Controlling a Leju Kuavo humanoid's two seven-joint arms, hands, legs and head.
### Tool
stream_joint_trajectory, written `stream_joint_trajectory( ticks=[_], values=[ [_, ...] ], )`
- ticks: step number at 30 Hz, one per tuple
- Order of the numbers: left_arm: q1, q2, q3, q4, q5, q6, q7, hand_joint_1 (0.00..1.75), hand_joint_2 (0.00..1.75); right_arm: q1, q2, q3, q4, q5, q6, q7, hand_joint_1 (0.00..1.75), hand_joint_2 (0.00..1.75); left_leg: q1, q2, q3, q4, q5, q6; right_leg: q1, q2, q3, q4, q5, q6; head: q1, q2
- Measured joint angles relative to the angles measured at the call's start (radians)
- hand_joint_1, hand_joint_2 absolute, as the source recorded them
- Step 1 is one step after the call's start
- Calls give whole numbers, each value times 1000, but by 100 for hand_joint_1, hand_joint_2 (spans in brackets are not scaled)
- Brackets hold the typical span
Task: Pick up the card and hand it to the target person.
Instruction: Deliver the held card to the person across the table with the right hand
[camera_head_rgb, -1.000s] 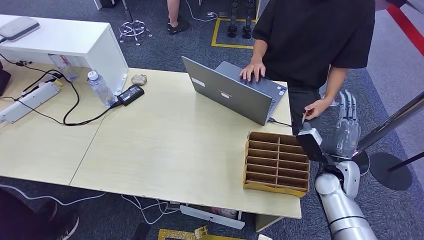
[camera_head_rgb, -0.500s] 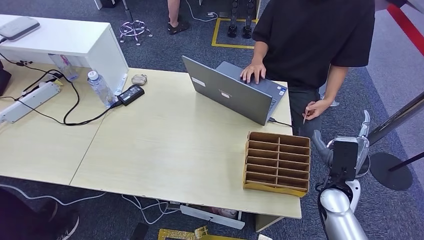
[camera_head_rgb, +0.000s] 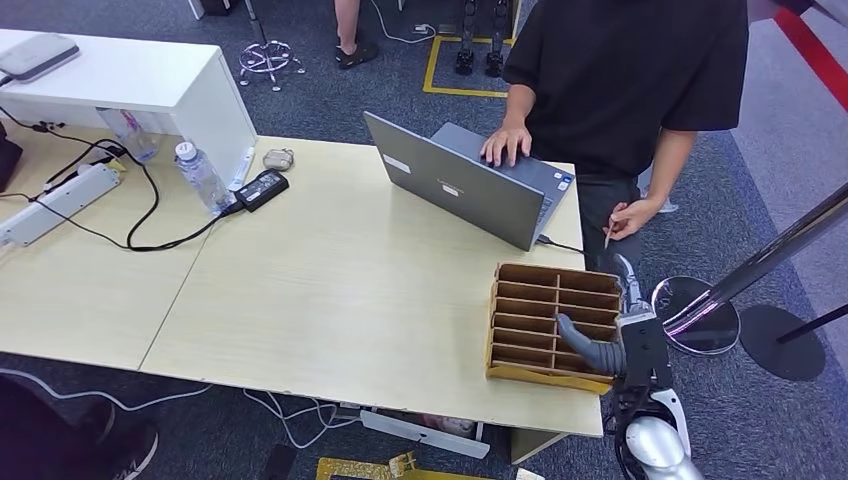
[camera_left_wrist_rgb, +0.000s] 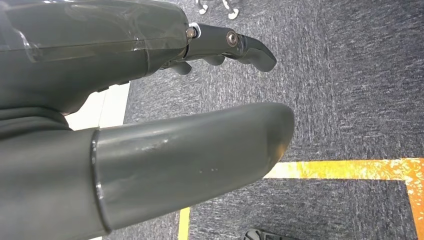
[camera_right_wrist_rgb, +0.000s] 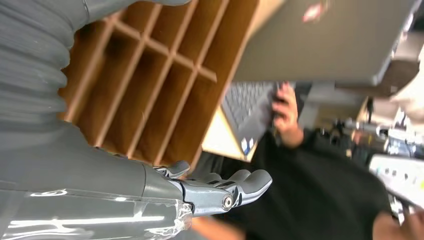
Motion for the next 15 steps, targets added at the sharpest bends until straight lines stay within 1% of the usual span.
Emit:
stream_joint_trajectory(
  ticks=[3, 7, 15],
  values=[
    [0, -1, 0, 0, 0, 2, 0, 0, 0, 5, -5, 22, -1, -28, 23, -23, 0, 175, 0, 0, 0, 0, 0, 0, 0, 0, 0, 0, 0, 0, 0, 0],
    [0, -5, 0, 0, 0, 4, 1, 0, 0, 12, -7, 39, -1, -49, 23, -57, 0, 175, 0, 0, 0, 0, 0, 0, 0, 0, 0, 0, 0, 0, 0, 0],
    [0, -11, 0, 0, 2, 4, 3, 0, 0, 18, -9, 52, -1, -49, -48, -97, 0, 175, 0, 0, 0, 0, 0, 0, 0, 0, 0, 0, 0, 0, 0, 0]
  ],
)
